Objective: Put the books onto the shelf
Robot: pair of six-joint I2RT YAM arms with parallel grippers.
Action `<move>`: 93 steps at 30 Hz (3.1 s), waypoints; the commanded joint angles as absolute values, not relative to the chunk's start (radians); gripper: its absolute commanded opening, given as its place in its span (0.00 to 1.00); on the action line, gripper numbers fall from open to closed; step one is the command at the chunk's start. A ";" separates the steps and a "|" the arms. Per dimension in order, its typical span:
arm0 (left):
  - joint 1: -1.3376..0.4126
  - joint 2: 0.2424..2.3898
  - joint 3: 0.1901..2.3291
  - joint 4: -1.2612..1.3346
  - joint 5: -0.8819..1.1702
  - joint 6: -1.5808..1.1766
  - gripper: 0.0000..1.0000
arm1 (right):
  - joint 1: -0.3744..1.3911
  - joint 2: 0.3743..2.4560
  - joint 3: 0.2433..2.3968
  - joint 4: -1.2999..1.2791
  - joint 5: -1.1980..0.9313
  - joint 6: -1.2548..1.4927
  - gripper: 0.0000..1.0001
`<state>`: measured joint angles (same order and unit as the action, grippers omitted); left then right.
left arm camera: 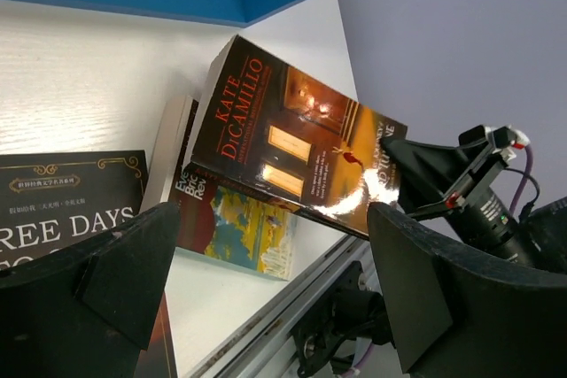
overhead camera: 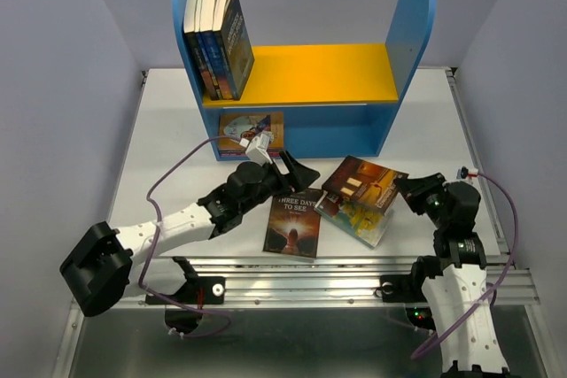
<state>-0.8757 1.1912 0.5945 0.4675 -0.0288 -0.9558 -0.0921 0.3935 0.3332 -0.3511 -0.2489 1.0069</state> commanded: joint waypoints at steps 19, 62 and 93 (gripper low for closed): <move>-0.876 0.746 0.341 0.373 0.050 -0.942 0.99 | -0.094 0.414 0.366 0.152 -0.773 1.040 0.01; -0.853 0.997 0.370 1.047 0.360 -1.063 0.94 | -0.094 0.445 0.494 0.216 -0.934 1.279 0.01; -0.853 0.994 0.413 1.063 0.270 -1.101 0.00 | -0.094 0.514 0.499 0.087 -1.068 1.121 0.59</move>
